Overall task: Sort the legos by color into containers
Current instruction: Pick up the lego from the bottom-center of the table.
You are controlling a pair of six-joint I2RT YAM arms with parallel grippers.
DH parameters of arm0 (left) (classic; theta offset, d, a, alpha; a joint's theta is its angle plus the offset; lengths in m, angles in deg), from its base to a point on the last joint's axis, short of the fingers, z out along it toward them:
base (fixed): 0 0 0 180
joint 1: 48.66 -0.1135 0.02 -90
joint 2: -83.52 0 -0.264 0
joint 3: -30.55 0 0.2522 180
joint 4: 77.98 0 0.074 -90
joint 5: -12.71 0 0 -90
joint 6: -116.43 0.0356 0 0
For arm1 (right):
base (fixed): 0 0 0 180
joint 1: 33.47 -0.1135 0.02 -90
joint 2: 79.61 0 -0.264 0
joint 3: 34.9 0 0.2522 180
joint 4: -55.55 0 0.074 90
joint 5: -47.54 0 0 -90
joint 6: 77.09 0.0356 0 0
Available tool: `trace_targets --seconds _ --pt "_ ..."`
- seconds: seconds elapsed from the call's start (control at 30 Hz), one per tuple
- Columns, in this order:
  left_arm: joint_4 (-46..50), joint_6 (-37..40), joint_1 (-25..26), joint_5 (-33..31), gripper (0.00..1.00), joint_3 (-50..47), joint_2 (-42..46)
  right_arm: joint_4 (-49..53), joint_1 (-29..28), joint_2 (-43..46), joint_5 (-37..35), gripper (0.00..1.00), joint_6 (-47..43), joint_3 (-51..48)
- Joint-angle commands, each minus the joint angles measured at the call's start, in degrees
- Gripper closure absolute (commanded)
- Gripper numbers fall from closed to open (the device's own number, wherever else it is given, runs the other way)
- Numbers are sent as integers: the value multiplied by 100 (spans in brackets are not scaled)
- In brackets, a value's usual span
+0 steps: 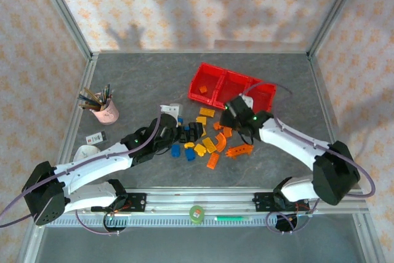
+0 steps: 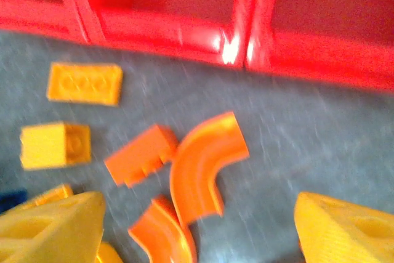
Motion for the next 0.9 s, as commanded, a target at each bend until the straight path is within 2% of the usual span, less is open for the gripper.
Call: trace_targets --seconds 0.0,0.27,0.43,0.57,0.87 --pt "48 -106 143 -57 1 -86 176 535 -289 414 -420 18 852 -380" --pt "-285 -347 480 -147 1 -318 255 702 -1172 1058 -644 14 2529 -1319" --pt "-435 -360 534 -141 1 -328 153 540 -1541 1014 -813 13 3417 -1680" --pt "-459 -333 556 -113 1 -257 52 354 -1600 912 -1109 13 3748 -1697" --pt "-444 -307 560 -214 1 -232 34 -207 -1589 23 -1367 20 3956 -1504"
